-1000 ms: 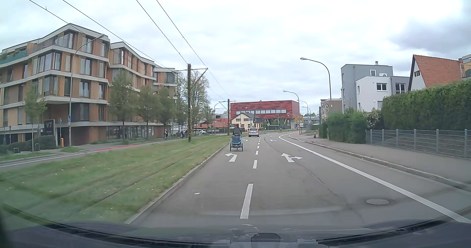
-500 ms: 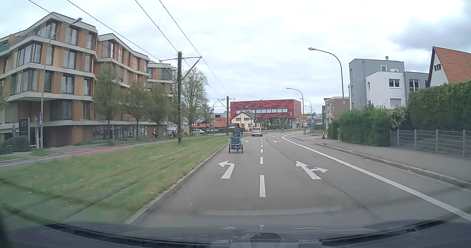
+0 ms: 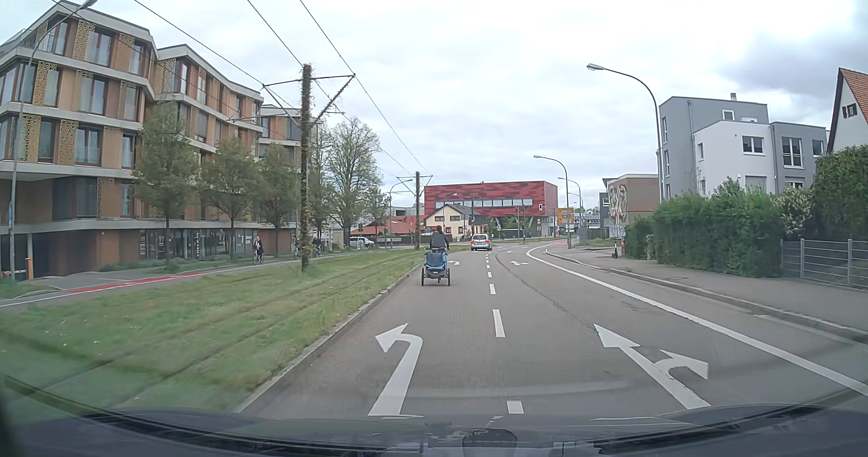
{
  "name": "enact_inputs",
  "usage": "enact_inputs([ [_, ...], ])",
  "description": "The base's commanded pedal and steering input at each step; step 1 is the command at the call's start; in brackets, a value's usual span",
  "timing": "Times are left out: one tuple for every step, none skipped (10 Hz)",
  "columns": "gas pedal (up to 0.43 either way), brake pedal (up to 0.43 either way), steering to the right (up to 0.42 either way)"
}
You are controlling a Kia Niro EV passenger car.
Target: Follow the waypoints while adhering to traffic rules and regulations
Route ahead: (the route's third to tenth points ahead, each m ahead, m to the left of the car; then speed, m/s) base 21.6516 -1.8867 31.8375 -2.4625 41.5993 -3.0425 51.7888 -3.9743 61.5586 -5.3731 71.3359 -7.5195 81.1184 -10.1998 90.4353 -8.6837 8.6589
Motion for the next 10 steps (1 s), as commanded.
enact_inputs([
  [0.000, 0.000, -0.001],
  [0.000, 0.000, -0.001],
  [0.000, 0.000, 0.000],
  [0.000, 0.000, 0.000],
  [0.000, 0.000, 0.000],
  [0.000, 0.000, -0.001],
  [0.000, 0.000, 0.000],
  [0.000, 0.000, 0.000],
  [0.000, 0.000, 0.000],
  [0.000, 0.000, 0.000],
])
